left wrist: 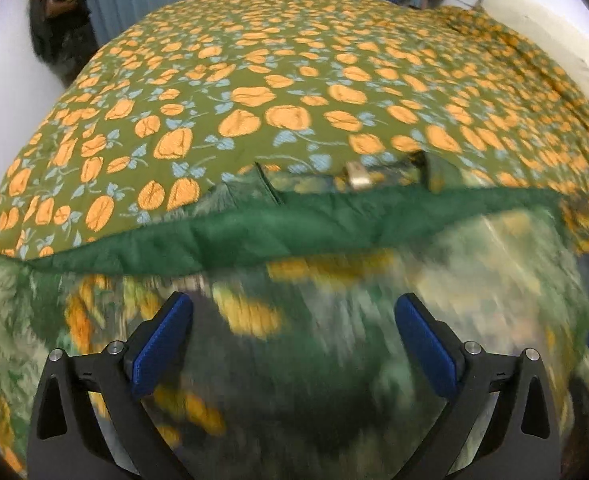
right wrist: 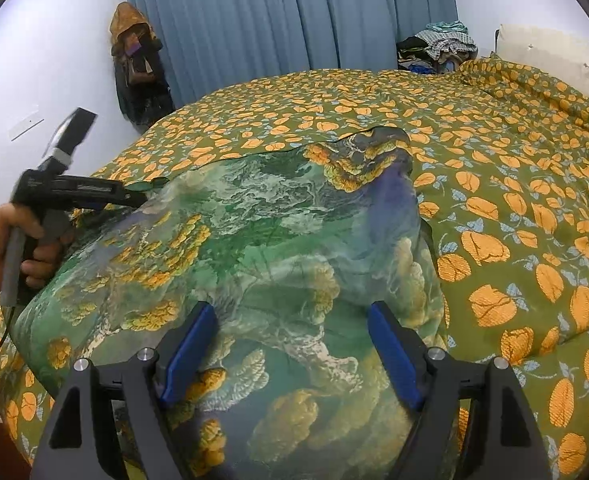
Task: Fold large clothes
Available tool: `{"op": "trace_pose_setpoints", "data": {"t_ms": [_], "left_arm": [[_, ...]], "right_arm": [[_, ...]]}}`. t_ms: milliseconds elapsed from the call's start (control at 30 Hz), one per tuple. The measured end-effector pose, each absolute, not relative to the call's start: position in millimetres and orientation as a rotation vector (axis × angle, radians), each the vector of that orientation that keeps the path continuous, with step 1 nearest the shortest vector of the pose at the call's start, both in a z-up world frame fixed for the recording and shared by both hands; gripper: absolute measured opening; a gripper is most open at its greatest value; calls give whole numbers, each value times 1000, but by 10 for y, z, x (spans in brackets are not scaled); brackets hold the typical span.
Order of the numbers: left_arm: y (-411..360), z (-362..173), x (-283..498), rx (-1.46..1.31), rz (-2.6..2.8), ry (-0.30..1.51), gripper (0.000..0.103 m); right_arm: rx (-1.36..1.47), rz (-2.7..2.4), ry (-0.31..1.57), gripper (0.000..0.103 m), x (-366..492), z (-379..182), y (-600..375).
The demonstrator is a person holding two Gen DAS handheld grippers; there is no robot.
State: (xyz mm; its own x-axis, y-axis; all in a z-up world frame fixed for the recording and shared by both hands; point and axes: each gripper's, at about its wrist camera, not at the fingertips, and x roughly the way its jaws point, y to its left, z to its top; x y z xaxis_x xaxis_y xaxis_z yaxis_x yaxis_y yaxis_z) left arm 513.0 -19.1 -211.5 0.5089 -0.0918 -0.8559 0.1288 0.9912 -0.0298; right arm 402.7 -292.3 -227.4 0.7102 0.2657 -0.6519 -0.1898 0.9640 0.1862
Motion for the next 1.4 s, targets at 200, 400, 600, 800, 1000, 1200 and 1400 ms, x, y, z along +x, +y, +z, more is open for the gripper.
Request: {"op": "trace_pose_setpoints", "data": {"t_ms": [200,400,600,800,1000,1200,1400], "left_arm": [[-336,-2093,4385,158,-227,994,102],[-438,-2096,3872,237,-221,944,102],[-446,-2137,3382,250,-253,936,102],[-482,-2026,3061,295,-366,934,102],[-401,-1659,3481,-59,-428,863,102],[-700,-1966,3859,-26,-422,939,102],[-896,-2296,3977,123,-378,998,103]], "right_arm": [[121,250,738,81,4021,-2273,-2952],[121,235,719,81,3951,-2260,-2962],[210,204,720,80,3774,-2104,-3170],[441,10,679,81,3532,-1995,-3962],[733,88,728,84,3428,-2288,-4306],[790,156,870,84,3520,-2569,-3988],[950,216,911,80,3690,-2886,-3987]]}}
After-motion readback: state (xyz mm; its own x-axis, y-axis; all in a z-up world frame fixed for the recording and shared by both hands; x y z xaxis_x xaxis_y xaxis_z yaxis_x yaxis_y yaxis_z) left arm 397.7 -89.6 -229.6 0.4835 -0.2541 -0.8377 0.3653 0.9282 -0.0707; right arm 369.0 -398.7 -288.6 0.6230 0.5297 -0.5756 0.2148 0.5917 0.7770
